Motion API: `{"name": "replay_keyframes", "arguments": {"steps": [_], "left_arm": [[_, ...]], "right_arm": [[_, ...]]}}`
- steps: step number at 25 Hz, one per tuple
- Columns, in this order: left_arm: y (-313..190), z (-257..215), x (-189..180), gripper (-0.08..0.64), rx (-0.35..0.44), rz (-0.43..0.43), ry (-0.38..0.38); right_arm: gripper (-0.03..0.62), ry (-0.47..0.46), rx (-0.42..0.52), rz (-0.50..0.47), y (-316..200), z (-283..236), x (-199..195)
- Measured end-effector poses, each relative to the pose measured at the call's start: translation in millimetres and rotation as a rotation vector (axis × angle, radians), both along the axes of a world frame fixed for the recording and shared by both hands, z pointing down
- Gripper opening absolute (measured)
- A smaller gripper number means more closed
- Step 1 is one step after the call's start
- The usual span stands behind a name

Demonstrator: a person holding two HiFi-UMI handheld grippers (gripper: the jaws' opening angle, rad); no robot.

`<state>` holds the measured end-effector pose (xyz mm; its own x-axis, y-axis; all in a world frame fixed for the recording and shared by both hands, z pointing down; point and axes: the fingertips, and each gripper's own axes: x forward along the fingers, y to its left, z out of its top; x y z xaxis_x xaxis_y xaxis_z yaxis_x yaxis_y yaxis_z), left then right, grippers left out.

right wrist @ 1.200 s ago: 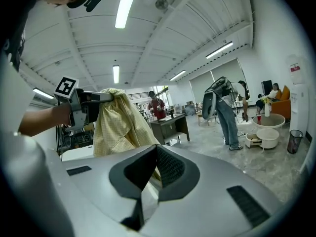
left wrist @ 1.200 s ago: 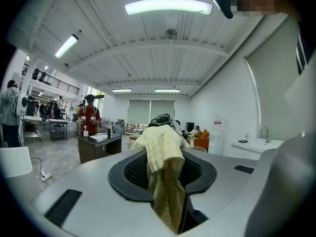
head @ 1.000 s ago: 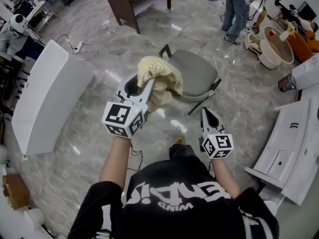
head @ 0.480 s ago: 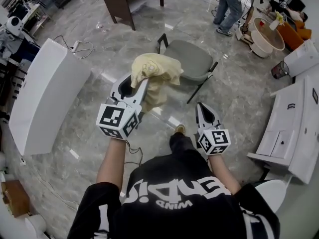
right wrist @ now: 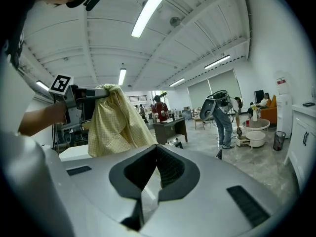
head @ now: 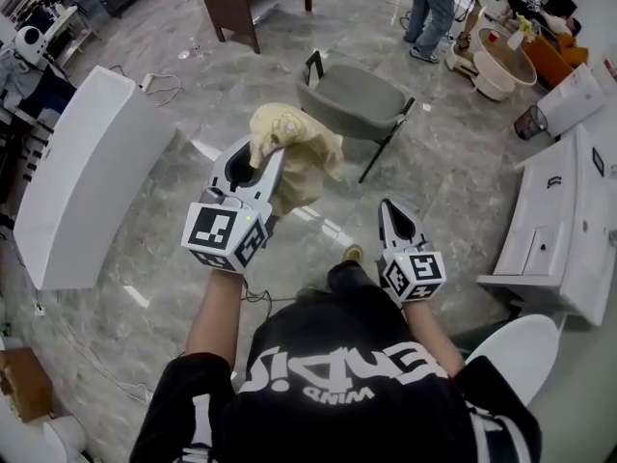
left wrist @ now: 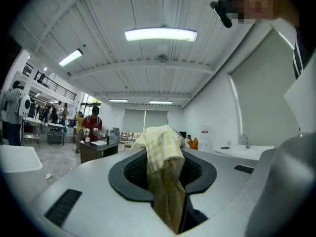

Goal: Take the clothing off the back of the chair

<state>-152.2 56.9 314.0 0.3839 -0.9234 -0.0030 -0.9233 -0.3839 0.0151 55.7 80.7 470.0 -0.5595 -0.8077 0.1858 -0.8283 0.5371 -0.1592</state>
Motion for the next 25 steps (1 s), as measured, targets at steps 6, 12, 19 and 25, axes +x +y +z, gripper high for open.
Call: {"name": "replay_keyframes", "arguments": {"steps": [6,12,19,25], "left_arm": [[35.3,-1.6,1.8,0.132,-0.022,-0.022,0.008],[59.6,12.5,5.1,0.132,-0.069,-0.068,0.021],[70.3,67.1,11.9,0.132,-0.126,-0.116,0.04],[75.4,138.5,31.3,0.132,-0.187,-0.116,0.052]], "right_arm": [[0.014,0.009,0.01,-0.02,26.0,-11.5,6.4],[0.014,0.008,0.037,-0.049,33.7,-22.5,15.5],[0.014,0.017,0.047,-0.077,32.2,-18.3,23.6],[0.014,0.003,0.039,-0.077,32.0,-10.9,35.2]]}}
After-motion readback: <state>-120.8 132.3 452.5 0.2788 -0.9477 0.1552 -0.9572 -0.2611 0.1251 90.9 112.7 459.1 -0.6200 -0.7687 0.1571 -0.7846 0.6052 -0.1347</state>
